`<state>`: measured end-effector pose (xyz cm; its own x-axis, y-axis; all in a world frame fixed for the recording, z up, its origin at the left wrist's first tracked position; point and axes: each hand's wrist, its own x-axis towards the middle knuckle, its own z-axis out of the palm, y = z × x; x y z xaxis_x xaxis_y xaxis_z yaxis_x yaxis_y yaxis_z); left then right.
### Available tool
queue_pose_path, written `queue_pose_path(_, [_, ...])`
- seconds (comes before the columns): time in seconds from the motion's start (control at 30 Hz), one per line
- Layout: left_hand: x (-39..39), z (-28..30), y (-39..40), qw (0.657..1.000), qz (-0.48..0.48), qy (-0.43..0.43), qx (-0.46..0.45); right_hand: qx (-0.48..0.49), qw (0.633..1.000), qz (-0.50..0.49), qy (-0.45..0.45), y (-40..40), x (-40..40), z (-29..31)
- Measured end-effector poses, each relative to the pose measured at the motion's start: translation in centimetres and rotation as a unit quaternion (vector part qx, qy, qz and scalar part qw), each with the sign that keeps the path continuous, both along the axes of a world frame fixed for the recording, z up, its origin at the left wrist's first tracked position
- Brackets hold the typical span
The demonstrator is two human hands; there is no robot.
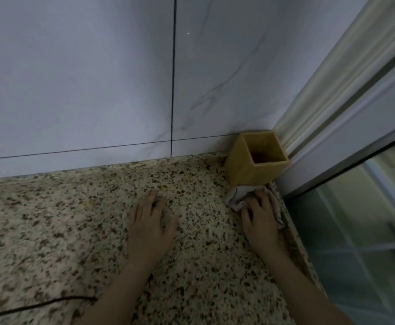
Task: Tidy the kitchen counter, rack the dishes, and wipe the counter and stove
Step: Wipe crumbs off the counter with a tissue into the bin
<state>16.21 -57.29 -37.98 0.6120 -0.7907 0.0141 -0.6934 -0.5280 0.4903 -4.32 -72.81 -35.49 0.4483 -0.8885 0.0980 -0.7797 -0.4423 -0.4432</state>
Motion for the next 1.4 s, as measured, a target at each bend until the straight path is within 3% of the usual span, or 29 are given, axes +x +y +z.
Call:
queue_pose_path(0.13, [0.0,-0.1,-0.2,1.0,0.004,-0.013,-0.002,0.015,1.0,-0.02,-0.009,-1.4,0.6,-0.9])
queue_pose_path(0.73, [-0.4,0.2,-0.4,1.0,0.006,-0.027,-0.005,0.024,0.993,0.116,-0.002,0.8,-3.4,-0.6])
queue_pose_path(0.83, [-0.4,0.2,-0.3,0.999,0.003,-0.031,-0.009,0.085,0.984,0.143,-0.059,3.3,-4.5,-0.2])
queue_pose_path(0.93, [-0.3,0.1,-0.3,0.999,0.004,-0.032,-0.009,0.228,0.948,0.107,-0.194,6.3,-5.3,0.1])
queue_pose_path(1.03, [-0.4,-0.1,-0.3,1.0,0.008,-0.028,-0.003,0.386,0.875,0.022,-0.292,8.3,-4.9,0.6])
queue_pose_path(1.2, [-0.4,0.4,-0.2,0.999,0.004,-0.02,-0.038,0.399,0.814,-0.152,-0.395,8.1,-2.3,2.9])
queue_pose_path(1.33, [-0.1,1.0,0.3,0.996,-0.01,0.014,-0.086,0.4,0.777,-0.191,-0.448,7.0,-0.7,4.6])
queue_pose_path(1.4, [0.6,1.3,0.8,0.995,-0.017,0.04,-0.093,0.379,0.787,-0.187,-0.449,6.4,-0.1,5.2])
